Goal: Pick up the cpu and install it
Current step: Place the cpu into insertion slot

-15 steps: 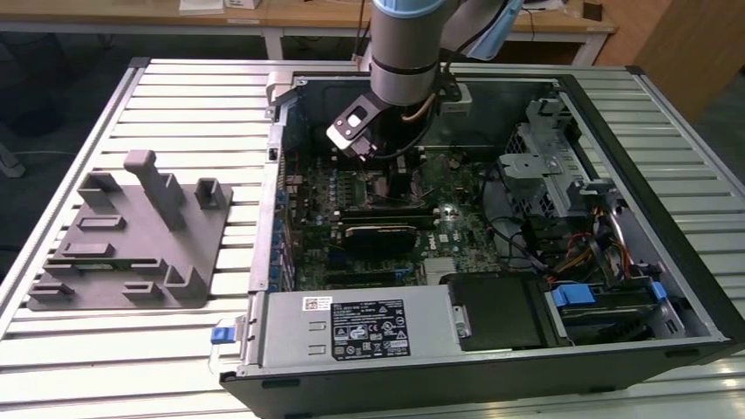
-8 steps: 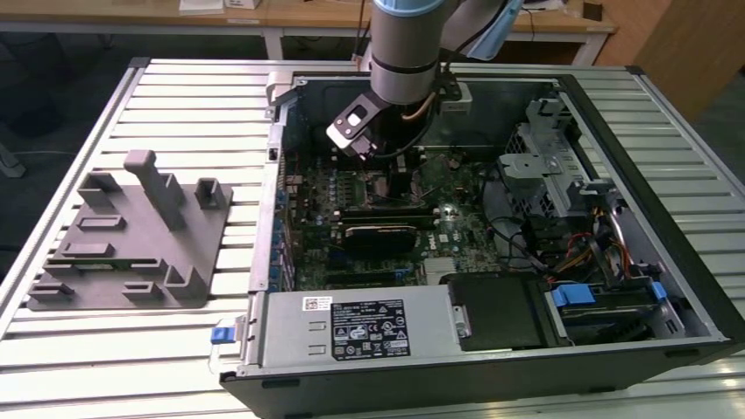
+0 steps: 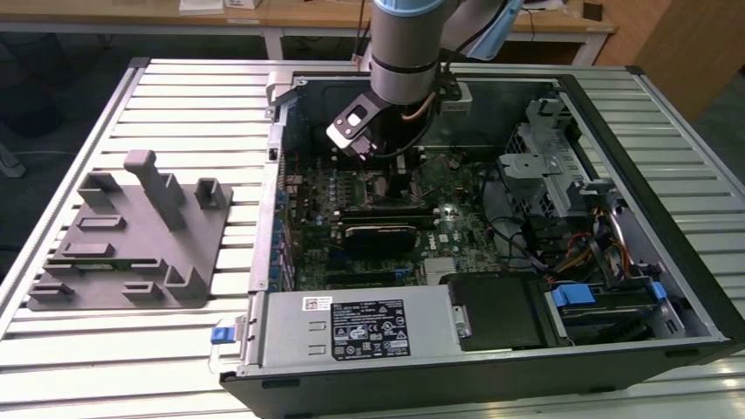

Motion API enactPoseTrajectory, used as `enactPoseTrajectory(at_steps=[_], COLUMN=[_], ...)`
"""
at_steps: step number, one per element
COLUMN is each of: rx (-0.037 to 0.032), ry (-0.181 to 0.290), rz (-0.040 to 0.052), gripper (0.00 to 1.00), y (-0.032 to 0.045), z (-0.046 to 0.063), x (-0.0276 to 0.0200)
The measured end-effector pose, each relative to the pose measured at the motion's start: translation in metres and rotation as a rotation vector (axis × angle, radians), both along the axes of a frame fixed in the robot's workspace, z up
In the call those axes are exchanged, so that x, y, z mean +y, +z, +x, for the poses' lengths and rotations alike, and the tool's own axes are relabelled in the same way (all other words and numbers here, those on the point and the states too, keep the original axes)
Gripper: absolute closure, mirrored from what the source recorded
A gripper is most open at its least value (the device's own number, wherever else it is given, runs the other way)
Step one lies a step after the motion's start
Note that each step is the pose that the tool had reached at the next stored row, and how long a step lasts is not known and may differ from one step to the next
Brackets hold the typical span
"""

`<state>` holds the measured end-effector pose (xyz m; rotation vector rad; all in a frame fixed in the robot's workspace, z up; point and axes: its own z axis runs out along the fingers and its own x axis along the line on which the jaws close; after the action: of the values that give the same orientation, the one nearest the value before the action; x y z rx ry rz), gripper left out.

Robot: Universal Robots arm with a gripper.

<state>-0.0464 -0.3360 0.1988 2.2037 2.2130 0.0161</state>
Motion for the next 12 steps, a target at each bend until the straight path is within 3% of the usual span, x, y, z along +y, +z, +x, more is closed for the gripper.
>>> enactPoseTrajectory(at_steps=[2,5,8,10,12], rx=[0.0000,0.0001,-0.0001,0.0000,0.0000], ry=[0.000,0.000,0.000,0.000,0.000], rz=[-0.0001,-0.0001,0.0001,0.0000,0.0000], gripper=[0.52,0.70,0.76,0.87,0.89], y=[0.0001,0.0002,0.0002,0.0002,0.0003], z=[0.0000,0.0000,0.0000,0.0000,0.0000], x=[0.0000,0.0000,0.0000,0.0000,0.0000])
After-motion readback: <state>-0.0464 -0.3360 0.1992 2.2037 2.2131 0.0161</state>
